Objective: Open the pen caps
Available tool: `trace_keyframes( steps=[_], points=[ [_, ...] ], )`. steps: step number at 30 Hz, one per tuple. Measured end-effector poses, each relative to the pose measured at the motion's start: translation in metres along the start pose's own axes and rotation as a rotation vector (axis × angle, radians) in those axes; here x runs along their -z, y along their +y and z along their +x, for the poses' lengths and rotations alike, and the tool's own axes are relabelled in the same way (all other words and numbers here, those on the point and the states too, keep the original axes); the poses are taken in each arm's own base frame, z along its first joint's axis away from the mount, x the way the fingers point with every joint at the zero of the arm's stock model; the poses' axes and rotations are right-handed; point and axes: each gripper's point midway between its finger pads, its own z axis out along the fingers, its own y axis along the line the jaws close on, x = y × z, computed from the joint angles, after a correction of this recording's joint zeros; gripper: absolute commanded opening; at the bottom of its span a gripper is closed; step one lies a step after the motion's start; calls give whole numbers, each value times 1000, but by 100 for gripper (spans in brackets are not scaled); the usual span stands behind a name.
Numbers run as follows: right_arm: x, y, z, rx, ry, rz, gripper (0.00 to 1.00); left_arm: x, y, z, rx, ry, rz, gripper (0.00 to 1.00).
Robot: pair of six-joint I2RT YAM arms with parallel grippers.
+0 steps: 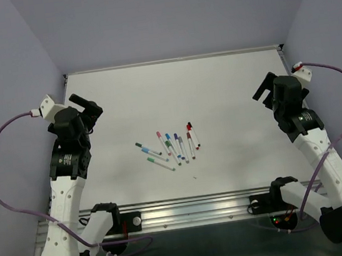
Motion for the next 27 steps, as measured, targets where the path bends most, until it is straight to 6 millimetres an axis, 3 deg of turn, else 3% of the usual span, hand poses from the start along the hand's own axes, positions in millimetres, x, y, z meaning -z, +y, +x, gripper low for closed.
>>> trace_keyframes(
  steps=[9,14,17,20,25,27],
  points=[
    [13,7,-12,-33,-26,-57,100,1,-3,-2,6,-8,15,99],
    [15,23,0,16,38,-153,100,0,-6,0,6,-1,31,99],
    [9,45,22,67,141,-243,100,0,-8,0,8,2,44,99],
    [5,67,57,161,239,-295,100,-1,-9,0,17,-7,47,99],
    [19,113,133,390,402,-391,100,-5,0,9,31,-1,26,99],
    [19,121,152,444,442,-401,100,-5,2,15,30,10,26,99]
  ],
)
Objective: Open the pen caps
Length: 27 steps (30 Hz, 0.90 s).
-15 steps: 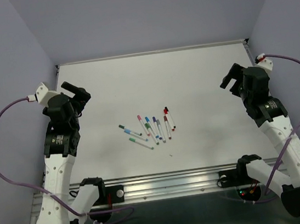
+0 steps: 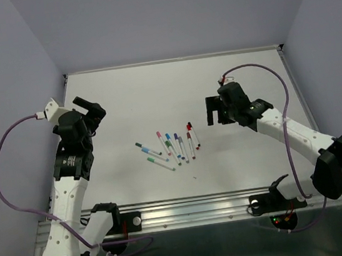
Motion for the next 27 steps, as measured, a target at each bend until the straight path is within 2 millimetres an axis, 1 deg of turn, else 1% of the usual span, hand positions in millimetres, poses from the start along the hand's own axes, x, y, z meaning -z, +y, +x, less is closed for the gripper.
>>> trace_keyframes(
  steps=[5,7,11,12,16,19,27],
  points=[
    [-21,13,22,70,81,6,100,-2,-8,10,-19,43,53,99],
    [-29,22,32,105,114,1,100,-4,-11,16,-28,68,72,99],
    [-48,38,50,174,180,-3,100,-14,-12,33,-51,135,73,99],
    [-53,40,56,192,197,-1,100,-18,-11,41,-59,165,69,99],
    [-64,44,69,230,238,7,100,-27,-8,63,-86,253,67,99],
    [-70,46,73,250,253,9,100,-29,-9,70,-93,280,75,99],
    [-83,47,84,289,288,28,100,-27,-11,71,-96,289,92,99]
  ],
)
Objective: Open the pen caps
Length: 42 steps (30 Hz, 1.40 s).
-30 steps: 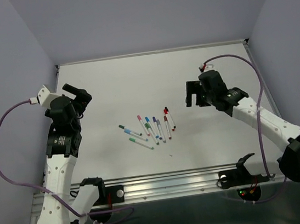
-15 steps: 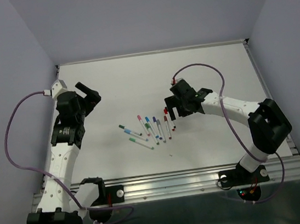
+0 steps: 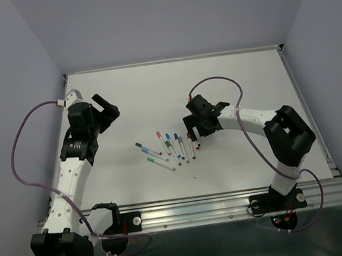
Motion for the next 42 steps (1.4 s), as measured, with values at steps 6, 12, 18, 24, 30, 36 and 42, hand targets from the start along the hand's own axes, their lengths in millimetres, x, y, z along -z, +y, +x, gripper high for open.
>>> trace_keyframes(
  steps=[6,12,18,24,30,36,42],
  points=[
    [-8,3,0,16,9,10,100,4,-1,-3,0,-15,7,99],
    [-11,4,-3,16,5,13,100,3,0,-4,0,-18,-1,99],
    [-14,1,-4,18,2,37,100,2,2,-4,-1,-22,-12,99],
    [-17,-9,-5,20,-8,92,100,2,3,-5,-1,-26,-17,99],
    [-18,-6,-4,34,-7,77,100,2,4,-6,-1,-29,-22,99],
    [-20,5,-1,63,2,6,90,2,4,-6,-1,-31,-25,99],
    [-23,10,-2,80,1,-22,61,2,4,-6,-1,-31,-25,99]
  ],
)
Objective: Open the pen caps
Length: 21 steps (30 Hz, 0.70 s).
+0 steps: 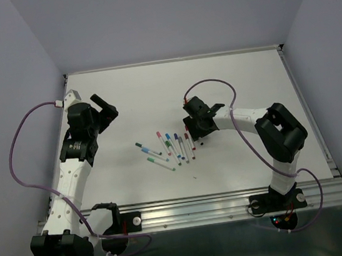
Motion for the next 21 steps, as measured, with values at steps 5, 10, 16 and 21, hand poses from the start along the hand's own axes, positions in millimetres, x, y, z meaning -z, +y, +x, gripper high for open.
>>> trace_keyframes(
  steps=[5,10,16,21],
  points=[
    [-2,3,1,-7,-1,-11,59,0,0,0,0,0,-2,99],
    [-4,10,-1,-15,-15,-49,49,0,1,0,-1,0,-4,99],
    [-5,13,-2,-20,-21,-68,35,0,2,0,-1,-1,-9,99],
    [-6,16,-2,-28,-28,-80,23,0,2,0,-1,-2,-12,99]
  ],
)
